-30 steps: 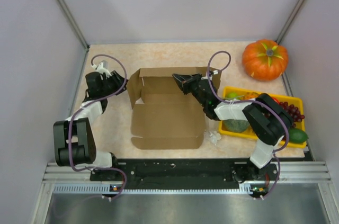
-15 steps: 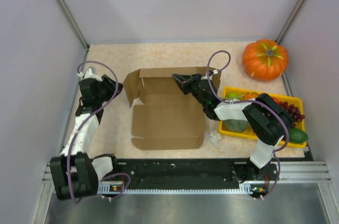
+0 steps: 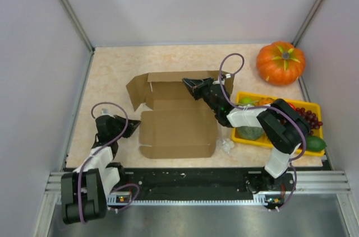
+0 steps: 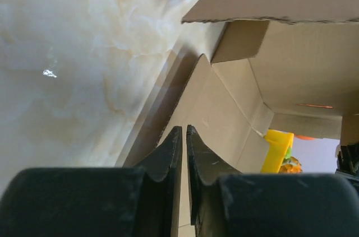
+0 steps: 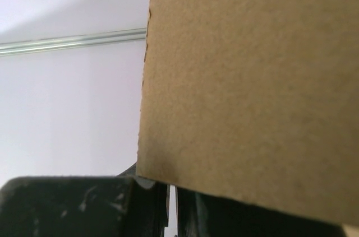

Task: Fold the paper box

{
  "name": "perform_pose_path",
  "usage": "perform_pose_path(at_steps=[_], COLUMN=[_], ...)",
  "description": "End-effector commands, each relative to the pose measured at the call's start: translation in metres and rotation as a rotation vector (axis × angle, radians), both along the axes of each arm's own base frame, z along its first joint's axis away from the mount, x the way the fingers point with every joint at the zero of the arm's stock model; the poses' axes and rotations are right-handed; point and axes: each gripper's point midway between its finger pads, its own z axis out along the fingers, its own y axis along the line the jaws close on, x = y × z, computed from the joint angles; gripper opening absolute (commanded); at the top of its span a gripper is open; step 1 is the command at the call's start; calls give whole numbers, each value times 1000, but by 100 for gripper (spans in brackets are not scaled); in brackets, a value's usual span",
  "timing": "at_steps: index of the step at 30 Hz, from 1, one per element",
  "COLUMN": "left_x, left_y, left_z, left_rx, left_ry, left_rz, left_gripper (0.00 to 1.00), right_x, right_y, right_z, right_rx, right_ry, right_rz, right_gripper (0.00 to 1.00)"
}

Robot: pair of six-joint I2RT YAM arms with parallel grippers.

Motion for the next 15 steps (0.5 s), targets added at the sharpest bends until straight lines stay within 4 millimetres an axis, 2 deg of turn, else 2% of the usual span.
perform_pose_path(at_steps=[1, 3, 4, 5, 7, 10, 15], left_x=[22, 31, 31, 40, 42, 40, 43], left_y=[-8, -8, -6, -5, 6, 9, 29], left_z=[24, 23, 7, 8, -16, -36, -33], left_rx=[-102, -95, -84, -63, -17, 0, 58], left_ry=[-166, -154, -84, -59, 71, 155, 179], left_rz=[-4, -7, 13, 27, 105, 144, 253], left_gripper=[9, 4, 1, 0, 0, 0, 0], right_x=[-4, -4, -5, -4, -5, -7, -9], right_y=[-2, -1, -1, -2, -2, -3, -4], right_z=[15, 14, 13, 12, 13, 13, 12], right_rx=[-5, -2, -2, -2, 4, 0, -10], right_ry=[-53, -53, -51, -51, -56, -61, -69], right_rz=[5, 6, 9, 6, 7, 9, 14], right_gripper=[0, 0, 0, 0, 0, 0, 0])
